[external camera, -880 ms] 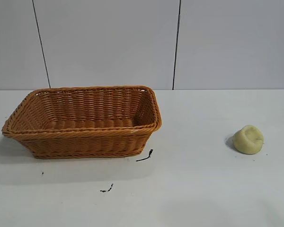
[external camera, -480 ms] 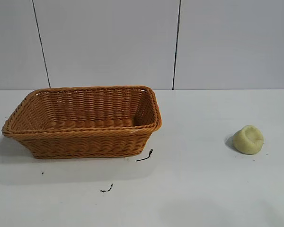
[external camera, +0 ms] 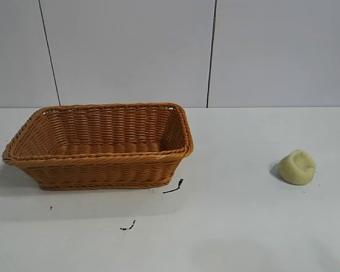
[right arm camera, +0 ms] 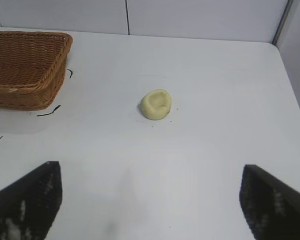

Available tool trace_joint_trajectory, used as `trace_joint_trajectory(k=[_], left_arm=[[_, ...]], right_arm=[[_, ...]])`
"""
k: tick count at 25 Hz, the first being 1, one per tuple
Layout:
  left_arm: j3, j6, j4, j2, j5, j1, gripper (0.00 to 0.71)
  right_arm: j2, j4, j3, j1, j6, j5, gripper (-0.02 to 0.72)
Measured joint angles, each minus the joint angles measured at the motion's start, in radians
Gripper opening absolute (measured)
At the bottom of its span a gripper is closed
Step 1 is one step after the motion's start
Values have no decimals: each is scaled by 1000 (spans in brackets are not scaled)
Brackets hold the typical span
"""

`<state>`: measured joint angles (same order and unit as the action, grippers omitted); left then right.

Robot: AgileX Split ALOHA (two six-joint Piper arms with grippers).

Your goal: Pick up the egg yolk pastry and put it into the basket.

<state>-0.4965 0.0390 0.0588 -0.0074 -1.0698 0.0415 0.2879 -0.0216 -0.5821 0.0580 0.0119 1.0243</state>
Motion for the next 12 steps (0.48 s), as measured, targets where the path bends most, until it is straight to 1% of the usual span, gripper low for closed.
trace_joint_trajectory(k=[12], left_arm=[[0,0,0,0,0,0,695]], right_arm=[[734,0,-269,0,0,-7,689]])
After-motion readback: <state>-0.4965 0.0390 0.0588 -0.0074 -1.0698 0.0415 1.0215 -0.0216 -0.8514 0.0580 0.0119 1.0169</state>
